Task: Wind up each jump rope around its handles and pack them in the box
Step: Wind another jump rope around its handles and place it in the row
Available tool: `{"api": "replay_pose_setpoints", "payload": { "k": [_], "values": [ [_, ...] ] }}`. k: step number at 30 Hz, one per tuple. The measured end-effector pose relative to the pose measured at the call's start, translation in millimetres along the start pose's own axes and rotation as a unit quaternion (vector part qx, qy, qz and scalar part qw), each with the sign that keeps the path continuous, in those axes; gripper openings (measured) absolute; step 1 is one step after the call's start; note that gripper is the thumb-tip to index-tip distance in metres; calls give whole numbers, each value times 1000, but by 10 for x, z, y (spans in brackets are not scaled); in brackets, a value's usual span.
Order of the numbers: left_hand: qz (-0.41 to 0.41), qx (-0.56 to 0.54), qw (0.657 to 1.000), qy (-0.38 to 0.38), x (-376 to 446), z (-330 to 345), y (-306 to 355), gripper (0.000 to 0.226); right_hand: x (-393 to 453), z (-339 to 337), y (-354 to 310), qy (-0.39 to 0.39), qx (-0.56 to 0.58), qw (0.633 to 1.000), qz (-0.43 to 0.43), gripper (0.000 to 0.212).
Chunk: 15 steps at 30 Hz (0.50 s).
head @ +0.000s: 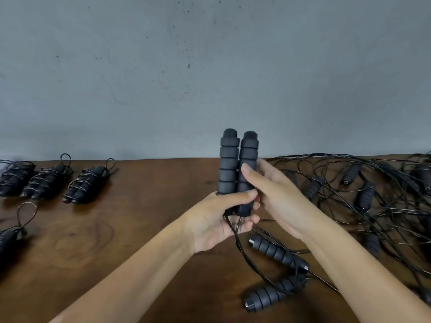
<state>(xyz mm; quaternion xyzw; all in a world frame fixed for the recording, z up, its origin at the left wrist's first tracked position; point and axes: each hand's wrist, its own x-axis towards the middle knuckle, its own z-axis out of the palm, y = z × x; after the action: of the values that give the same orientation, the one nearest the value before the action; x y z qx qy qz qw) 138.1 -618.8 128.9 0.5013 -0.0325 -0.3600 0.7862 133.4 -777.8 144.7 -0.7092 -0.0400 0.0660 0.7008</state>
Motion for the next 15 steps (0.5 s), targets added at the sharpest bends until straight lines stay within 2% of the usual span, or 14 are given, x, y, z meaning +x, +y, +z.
{"api": "replay_pose_setpoints", "payload": {
  "k": [2, 5, 7, 11, 13, 15],
  "values": [
    [26, -25, 999, 22, 17, -53, 39, 17, -97, 58, 108, -33, -37, 998, 33, 49],
    [37, -16, 998, 42, 27, -142, 121, 11, -254, 147, 261, -142, -82, 982, 91, 63],
    [29, 17, 999, 42, 22, -216, 164, 11, -322, 156, 345, -184, -130, 968, 113, 60],
    [6, 57, 997, 50, -9, -414, 243, 10, -371, 5, 362, -168, -214, 957, 101, 23],
    [-9, 62, 996, 56, -32, -516, 273, 12, -404, -108, 221, -165, -260, 948, 85, 19],
    [-27, 60, 996, 64, -59, -583, 281, 16, -416, -239, 56, -152, -312, 936, 63, 25]
  ]
}}
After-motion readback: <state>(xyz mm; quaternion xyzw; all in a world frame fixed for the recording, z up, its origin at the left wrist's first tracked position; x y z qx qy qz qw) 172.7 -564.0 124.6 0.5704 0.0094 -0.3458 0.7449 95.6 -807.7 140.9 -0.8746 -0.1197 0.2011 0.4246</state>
